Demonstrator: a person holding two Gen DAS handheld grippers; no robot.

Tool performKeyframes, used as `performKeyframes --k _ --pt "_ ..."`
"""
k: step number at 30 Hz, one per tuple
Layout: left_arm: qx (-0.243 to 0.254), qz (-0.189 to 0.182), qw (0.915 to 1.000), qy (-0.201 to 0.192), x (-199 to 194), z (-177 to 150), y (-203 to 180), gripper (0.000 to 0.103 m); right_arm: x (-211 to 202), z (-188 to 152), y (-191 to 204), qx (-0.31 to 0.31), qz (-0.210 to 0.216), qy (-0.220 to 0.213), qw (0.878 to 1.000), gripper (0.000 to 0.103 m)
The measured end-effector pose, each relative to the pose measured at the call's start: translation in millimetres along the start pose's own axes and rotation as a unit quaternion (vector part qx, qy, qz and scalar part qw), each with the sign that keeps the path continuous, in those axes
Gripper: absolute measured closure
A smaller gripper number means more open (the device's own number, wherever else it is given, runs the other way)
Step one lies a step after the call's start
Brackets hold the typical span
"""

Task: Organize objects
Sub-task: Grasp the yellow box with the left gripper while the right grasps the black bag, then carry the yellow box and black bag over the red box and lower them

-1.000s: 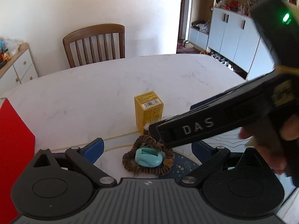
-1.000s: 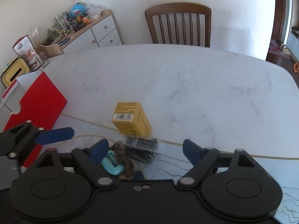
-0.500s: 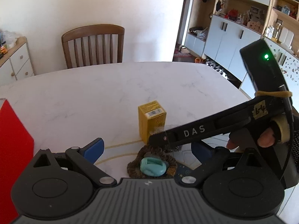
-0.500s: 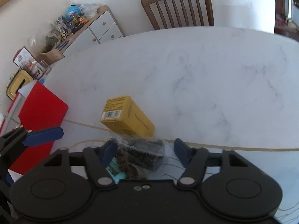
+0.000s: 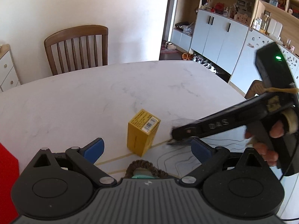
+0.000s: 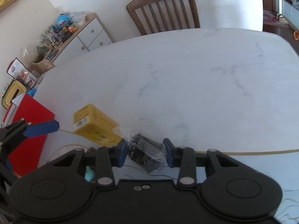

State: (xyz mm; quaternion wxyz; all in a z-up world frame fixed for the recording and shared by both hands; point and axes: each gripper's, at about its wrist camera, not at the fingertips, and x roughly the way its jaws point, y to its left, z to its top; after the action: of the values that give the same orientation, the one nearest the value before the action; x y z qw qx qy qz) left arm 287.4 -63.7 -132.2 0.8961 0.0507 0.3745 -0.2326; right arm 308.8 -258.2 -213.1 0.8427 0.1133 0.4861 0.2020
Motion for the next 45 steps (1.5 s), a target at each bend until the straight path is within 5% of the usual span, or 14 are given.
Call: performKeyframes --k 6,17,31,45 --pt "0.007 0.019 0.9997 0.014 26 5 2 0.007 -8 -5 -10 -0.005 -0.016 -0.007 1.000 0.065" --pt "0.025 0.032 0.9986 0.034 49 2 -1 0.062 -9 -12 -5 -0.019 -0.032 -0.014 0.999 0.066" --pt "0.037 0.036 0.9981 0.032 21 6 -15 0.065 -36 -21 13 -0.028 -0.051 -0.034 0.998 0.069" --pt "0.016 0.021 0.9996 0.011 -75 5 -16 0.065 -101 -29 86 -0.084 -0.042 -0.070 0.993 0.069"
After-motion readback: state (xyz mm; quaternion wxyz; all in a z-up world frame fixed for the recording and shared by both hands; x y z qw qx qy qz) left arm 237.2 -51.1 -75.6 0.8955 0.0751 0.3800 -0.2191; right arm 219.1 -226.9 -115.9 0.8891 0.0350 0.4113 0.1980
